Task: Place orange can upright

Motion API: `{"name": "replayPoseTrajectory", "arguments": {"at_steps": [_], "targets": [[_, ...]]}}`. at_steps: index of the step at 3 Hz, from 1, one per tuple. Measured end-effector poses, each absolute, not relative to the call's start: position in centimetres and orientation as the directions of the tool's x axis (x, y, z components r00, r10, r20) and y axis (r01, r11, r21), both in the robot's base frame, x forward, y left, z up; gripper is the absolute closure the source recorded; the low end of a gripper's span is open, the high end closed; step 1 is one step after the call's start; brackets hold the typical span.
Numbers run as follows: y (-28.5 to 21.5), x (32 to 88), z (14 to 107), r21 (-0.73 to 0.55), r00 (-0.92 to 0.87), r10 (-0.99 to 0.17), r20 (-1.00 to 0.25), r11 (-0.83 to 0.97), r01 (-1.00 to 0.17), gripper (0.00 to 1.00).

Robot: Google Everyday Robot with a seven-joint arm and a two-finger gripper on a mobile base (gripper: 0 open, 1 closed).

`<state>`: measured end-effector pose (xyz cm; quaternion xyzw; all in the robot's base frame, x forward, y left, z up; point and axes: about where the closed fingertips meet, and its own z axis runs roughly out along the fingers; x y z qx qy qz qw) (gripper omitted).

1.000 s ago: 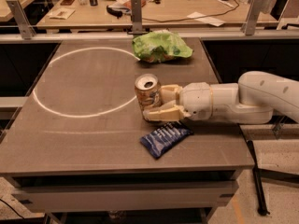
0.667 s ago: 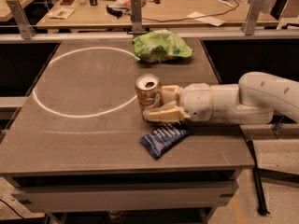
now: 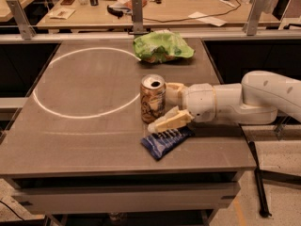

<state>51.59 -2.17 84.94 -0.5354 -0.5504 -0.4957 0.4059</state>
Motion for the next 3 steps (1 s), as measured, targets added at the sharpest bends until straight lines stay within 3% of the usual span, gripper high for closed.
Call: {"name": "replayPoseTrajectory", "arguments": {"at_steps": [3], "targets": [[-4.8, 50.4, 87.0, 0.147, -0.13, 0.257, 0.958, -0.048, 0.988, 0.0]]}}
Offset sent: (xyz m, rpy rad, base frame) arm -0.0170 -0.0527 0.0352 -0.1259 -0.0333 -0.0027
